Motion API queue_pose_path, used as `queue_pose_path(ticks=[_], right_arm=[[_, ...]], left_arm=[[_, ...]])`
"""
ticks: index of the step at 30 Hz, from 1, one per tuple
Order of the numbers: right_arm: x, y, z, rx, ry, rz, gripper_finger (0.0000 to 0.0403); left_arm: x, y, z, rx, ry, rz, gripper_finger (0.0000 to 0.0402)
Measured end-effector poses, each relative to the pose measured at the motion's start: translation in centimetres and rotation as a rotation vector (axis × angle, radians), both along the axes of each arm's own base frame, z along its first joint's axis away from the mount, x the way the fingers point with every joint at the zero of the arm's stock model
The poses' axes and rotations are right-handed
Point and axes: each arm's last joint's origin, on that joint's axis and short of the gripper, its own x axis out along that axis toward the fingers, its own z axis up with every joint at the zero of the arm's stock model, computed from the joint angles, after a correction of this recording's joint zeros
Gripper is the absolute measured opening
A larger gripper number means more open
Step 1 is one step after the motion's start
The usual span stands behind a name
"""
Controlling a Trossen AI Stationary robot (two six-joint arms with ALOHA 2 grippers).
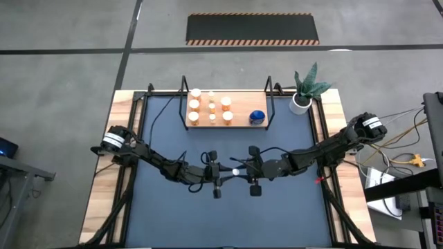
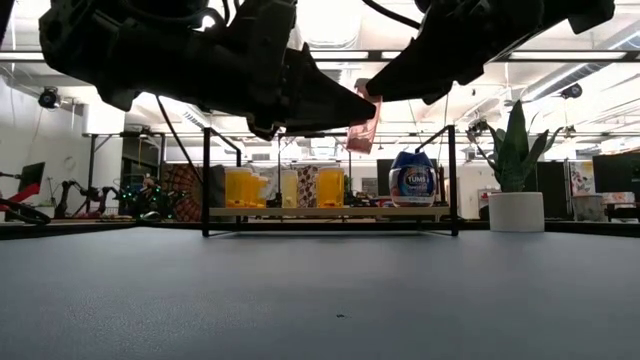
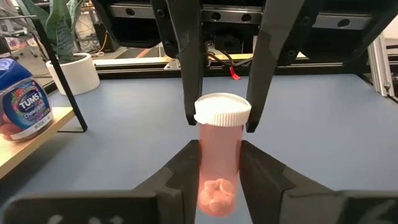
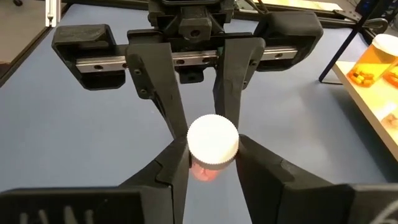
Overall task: Pick and place medicine bottles onto shelf by color
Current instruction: Put the red pill bottle on the shelf
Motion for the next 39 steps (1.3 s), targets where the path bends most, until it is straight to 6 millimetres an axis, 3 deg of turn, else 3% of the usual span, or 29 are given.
queue_pose_path(ticks=[6,11,16,22,26,31,35,39], right_arm=[[0.2,0.1,0.6,-0.018,0.079,-0.005,0.0109],[0.5,0.2,2.3,-0.045,0.201,-0.016,0.0109],[0.6,0.0,5.0,-0.087,0.320,-0.024,0.0107],[0.9,-1.6,9.5,-0.105,0.393,-0.073,0.0107],[1.5,-3.4,12.0,-0.114,0.361,-0.091,0.0107],[2.1,-6.4,13.4,-0.138,0.339,-0.091,0.0107],[2.6,-10.1,13.4,-0.149,0.336,-0.183,0.0107],[3.5,-13.8,11.8,-0.133,0.393,-0.289,0.0107]], left_arm=[[-0.1,-0.1,0.0,0.004,0.007,-0.010,0.0157],[-0.6,0.0,0.7,0.076,0.065,-0.023,0.0206],[-1.7,0.4,2.4,0.153,0.155,-0.035,0.0221],[-4.0,1.2,6.5,0.255,0.168,-0.057,0.0222],[-5.6,1.8,9.7,0.319,0.082,-0.064,0.0222],[-7.2,2.3,12.4,0.358,-0.004,-0.061,0.0222],[-8.3,2.7,14.2,0.369,-0.075,-0.049,0.0222],[-9.0,3.0,14.6,0.354,-0.099,-0.045,0.0222]])
